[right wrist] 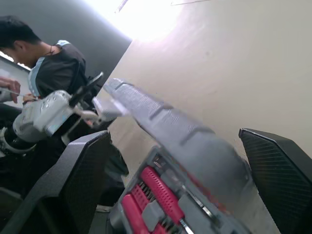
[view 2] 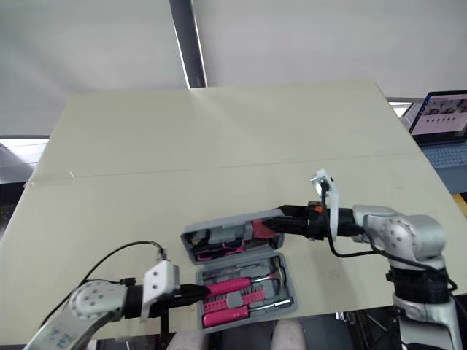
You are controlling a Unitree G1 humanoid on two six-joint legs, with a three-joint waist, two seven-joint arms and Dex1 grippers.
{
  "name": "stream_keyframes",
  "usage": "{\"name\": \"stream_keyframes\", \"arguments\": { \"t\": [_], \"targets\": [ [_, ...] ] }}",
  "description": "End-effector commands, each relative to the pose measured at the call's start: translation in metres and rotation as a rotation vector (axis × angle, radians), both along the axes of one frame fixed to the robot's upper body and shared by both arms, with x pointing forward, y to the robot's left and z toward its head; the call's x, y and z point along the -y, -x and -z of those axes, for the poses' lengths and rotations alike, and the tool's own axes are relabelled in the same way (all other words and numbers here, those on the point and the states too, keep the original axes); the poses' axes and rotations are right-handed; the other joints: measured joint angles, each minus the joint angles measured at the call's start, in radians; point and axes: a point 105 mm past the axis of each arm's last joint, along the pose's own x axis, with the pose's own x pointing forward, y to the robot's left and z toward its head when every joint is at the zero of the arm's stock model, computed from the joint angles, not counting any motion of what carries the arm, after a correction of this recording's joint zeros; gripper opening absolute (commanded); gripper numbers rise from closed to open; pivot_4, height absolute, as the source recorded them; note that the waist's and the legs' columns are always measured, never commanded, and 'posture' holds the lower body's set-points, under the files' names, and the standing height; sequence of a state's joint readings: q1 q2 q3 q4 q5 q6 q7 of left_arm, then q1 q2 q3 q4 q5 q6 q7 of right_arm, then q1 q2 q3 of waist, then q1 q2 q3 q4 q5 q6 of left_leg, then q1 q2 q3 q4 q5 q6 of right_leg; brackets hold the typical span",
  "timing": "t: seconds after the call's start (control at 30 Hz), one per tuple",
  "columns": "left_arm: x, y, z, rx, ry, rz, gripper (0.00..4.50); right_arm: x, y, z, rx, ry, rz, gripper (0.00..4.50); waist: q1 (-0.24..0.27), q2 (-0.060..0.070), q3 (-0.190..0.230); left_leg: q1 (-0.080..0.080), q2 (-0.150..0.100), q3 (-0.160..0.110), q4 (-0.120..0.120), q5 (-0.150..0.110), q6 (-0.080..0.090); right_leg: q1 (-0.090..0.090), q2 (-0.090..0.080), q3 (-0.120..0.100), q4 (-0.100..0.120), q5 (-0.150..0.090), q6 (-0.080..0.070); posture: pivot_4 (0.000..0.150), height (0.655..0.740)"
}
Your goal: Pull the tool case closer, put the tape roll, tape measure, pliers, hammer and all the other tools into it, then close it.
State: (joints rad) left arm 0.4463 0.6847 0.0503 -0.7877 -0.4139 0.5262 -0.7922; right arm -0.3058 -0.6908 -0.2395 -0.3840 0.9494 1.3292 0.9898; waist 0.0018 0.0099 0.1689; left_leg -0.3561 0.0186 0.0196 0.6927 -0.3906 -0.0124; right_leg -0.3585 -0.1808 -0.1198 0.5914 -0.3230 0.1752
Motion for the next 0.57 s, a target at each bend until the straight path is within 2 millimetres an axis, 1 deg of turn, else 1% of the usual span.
{"name": "stream_keyframes", "arguments": {
  "t": [0.03,0.1,0.13,0.17,0.23,0.33,0.37,0.4,0.47,0.5,0.57],
  "targets": [
    [-0.017,0.028,-0.024,-0.107,0.048,-0.064,0.00,-0.004,0.029,-0.008,0.010,0.013,-0.065,4.46,0.001,-0.001,0.001,0.000,0.000,0.001,0.000,0.000,0.000,0.000,0.000,0.000,-0.001,0.000,0.000,0.150,0.7400],
    [-0.036,0.050,-0.028,-0.231,0.055,-0.111,0.00,-0.003,0.041,-0.003,-0.024,0.045,-0.071,4.46,0.002,-0.003,0.002,0.000,0.000,0.001,0.002,0.000,0.000,0.001,0.000,0.000,0.000,0.000,0.000,0.150,0.7400],
    [-0.045,0.056,-0.028,-0.271,0.048,-0.135,0.00,-0.001,0.047,-0.001,-0.034,0.061,-0.071,4.46,0.008,-0.004,0.002,0.000,0.001,0.001,0.001,0.000,0.000,0.001,0.001,0.000,-0.001,0.000,0.000,0.150,0.7400],
    [-0.056,0.057,-0.028,-0.275,0.028,-0.170,0.00,0.002,0.053,0.000,-0.035,0.084,-0.071,4.46,0.018,-0.002,0.003,0.000,0.000,0.002,0.001,-0.001,0.000,0.002,0.000,0.001,-0.002,0.000,-0.001,0.150,0.7400],
    [-0.076,0.045,-0.025,-0.198,-0.020,-0.250,0.00,0.012,0.055,0.001,-0.008,0.146,-0.021,4.46,0.037,0.000,0.003,0.000,0.000,0.003,0.003,-0.001,0.000,0.002,0.000,0.002,-0.002,0.000,0.000,0.150,0.7400],
    [-0.089,0.026,-0.019,-0.153,-0.038,-0.317,0.00,0.025,0.048,0.002,0.044,0.221,0.049,4.46,0.054,-0.001,0.002,0.001,-0.001,0.002,0.004,-0.001,0.001,0.002,0.000,0.003,-0.004,-0.001,-0.002,0.150,0.7400],
    [-0.093,0.016,-0.017,-0.110,-0.048,-0.349,0.00,0.030,0.042,0.002,0.077,0.236,0.085,4.46,0.054,-0.001,0.002,0.001,-0.001,0.002,0.005,-0.001,0.001,0.002,0.000,0.004,-0.003,-0.001,-0.002,0.150,0.7400],
    [-0.094,0.006,-0.017,-0.068,-0.052,-0.367,0.00,0.036,0.034,0.002,0.110,0.246,0.133,4.46,0.052,-0.002,0.002,0.001,-0.001,0.003,0.005,-0.001,0.001,0.002,0.000,0.004,-0.001,-0.001,-0.002,0.150,0.7400],
    [-0.090,-0.011,-0.014,-0.014,-0.050,-0.382,0.00,0.057,0.016,0.012,0.175,0.343,0.229,4.46,0.051,-0.003,0.002,0.001,-0.001,0.003,0.004,-0.001,0.001,0.002,0.000,0.004,0.000,0.000,-0.002,0.150,0.7400],
    [-0.087,-0.017,-0.014,0.005,-0.049,-0.375,0.00,0.064,0.011,0.017,0.191,0.378,0.252,4.46,0.049,-0.003,0.002,0.001,-0.001,0.003,0.004,-0.001,0.001,0.002,0.000,0.004,0.000,0.000,-0.001,0.150,0.7400],
    [-0.085,-0.028,-0.014,0.040,-0.044,-0.379,0.00,0.072,0.006,0.025,0.201,0.403,0.269,4.46,0.047,-0.005,0.001,0.001,-0.001,0.004,0.004,-0.001,0.001,0.001,0.000,0.004,0.000,0.000,-0.001,0.150,0.7400]
  ]
}}
